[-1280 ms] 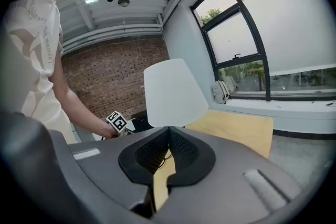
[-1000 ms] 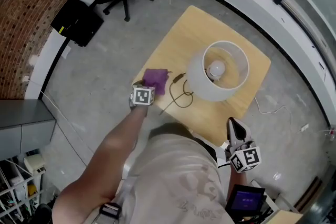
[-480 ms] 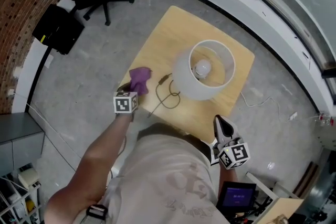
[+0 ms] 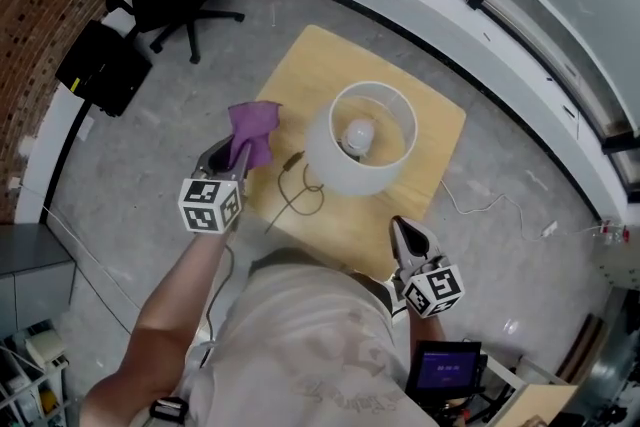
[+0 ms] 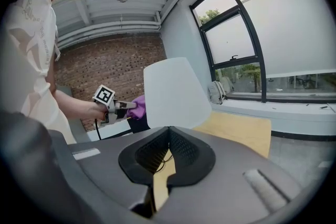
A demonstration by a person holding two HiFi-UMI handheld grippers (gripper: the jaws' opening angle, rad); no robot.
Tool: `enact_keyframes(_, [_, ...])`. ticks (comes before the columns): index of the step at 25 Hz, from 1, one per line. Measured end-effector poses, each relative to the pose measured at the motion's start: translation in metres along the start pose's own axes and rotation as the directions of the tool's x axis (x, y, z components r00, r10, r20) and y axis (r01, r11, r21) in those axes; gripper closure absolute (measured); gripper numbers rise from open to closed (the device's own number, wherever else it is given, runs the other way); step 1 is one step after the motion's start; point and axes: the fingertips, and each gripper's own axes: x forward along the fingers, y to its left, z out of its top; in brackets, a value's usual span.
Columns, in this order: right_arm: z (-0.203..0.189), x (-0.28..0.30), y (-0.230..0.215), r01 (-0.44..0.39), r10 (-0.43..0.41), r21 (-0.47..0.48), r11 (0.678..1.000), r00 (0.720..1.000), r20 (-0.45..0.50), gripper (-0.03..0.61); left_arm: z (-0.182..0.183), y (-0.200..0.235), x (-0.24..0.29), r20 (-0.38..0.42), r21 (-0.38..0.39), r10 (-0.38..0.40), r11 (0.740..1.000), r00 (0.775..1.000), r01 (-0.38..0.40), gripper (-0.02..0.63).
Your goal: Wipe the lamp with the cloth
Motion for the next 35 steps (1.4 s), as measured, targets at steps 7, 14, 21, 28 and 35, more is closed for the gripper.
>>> enact_keyframes(7, [0.004,-0.022,-0.027,-0.026,0.025,0.015,1.000,0.999,0.038,0.565,0.118,-0.060,-0.033,0.212,0.096,-0.070,0.994,0.975,0.050,0.522])
enact_keyframes(14, [0.001,-0.044,-0.056,-0.048,0.045,0.038,0.998,0.996,0.083,0.565,0.194,-0.131,-0.050,0.277,0.249,-0.167,0.964,0.946,0.097,0.522])
enact_keyframes(21, [-0.006,-0.061,-0.079,-0.068,0.059,0.072,0.995,0.991,0.118,0.565,0.204,-0.179,-0.037,0.152,0.417,-0.175,0.904,0.973,0.097,0.522])
enact_keyframes(28, [-0.016,-0.075,-0.092,-0.075,0.064,0.086,0.993,0.989,0.131,0.565,0.196,-0.187,-0.041,0.173,0.368,-0.109,0.929,0.979,0.038,0.522])
enact_keyframes(35, [-0.014,-0.086,-0.091,-0.078,0.071,0.055,0.995,0.991,0.111,0.565,0.169,-0.138,-0.067,0.237,0.206,0.077,0.970,0.968,-0.128,0.522])
